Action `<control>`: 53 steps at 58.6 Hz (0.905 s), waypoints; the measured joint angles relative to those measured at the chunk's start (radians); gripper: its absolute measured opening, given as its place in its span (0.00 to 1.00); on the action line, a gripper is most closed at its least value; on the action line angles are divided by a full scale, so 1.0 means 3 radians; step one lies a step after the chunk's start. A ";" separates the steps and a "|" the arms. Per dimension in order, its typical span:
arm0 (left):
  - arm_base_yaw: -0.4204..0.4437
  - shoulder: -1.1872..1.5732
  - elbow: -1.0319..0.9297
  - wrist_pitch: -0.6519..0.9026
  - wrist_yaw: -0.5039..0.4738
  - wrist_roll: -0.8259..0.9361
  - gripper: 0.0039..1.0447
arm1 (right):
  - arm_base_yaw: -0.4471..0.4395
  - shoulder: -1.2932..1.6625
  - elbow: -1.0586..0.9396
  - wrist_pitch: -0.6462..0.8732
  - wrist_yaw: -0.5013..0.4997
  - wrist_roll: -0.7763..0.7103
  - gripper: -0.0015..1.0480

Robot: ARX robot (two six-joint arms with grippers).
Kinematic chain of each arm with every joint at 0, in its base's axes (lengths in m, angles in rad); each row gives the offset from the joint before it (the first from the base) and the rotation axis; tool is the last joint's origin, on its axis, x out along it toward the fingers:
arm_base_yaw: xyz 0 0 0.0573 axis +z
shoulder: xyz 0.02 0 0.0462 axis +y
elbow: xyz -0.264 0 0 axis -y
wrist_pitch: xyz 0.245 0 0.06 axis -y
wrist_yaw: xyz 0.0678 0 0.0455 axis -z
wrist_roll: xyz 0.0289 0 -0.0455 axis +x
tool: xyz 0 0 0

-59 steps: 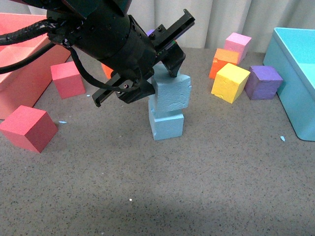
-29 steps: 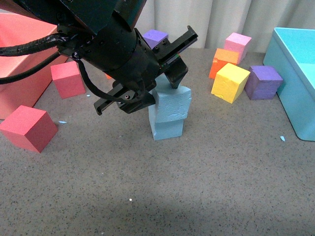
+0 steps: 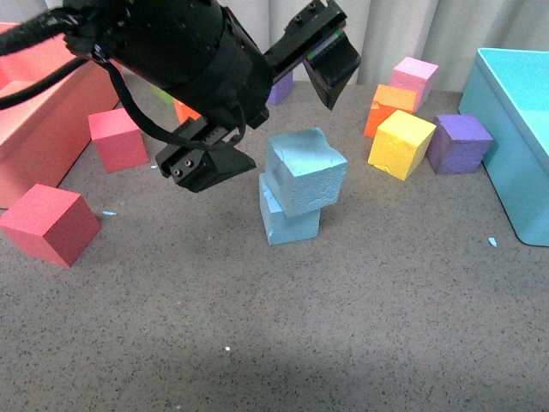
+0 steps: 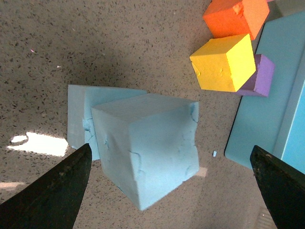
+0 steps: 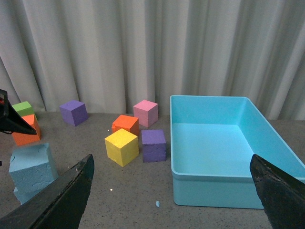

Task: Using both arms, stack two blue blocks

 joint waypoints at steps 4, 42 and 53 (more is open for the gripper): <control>0.0039 -0.0076 -0.0046 -0.0004 -0.0014 0.0010 0.94 | 0.0000 0.0000 0.0000 0.0000 0.0000 0.0000 0.91; 0.0702 -0.1241 -0.2679 0.3975 -0.1181 0.2941 0.17 | 0.0000 0.0000 0.0000 0.0000 -0.0003 0.0000 0.91; 0.0909 -0.1801 -0.3127 0.3871 -0.0958 0.2998 0.03 | 0.0000 0.0000 0.0000 0.0000 -0.0001 0.0000 0.91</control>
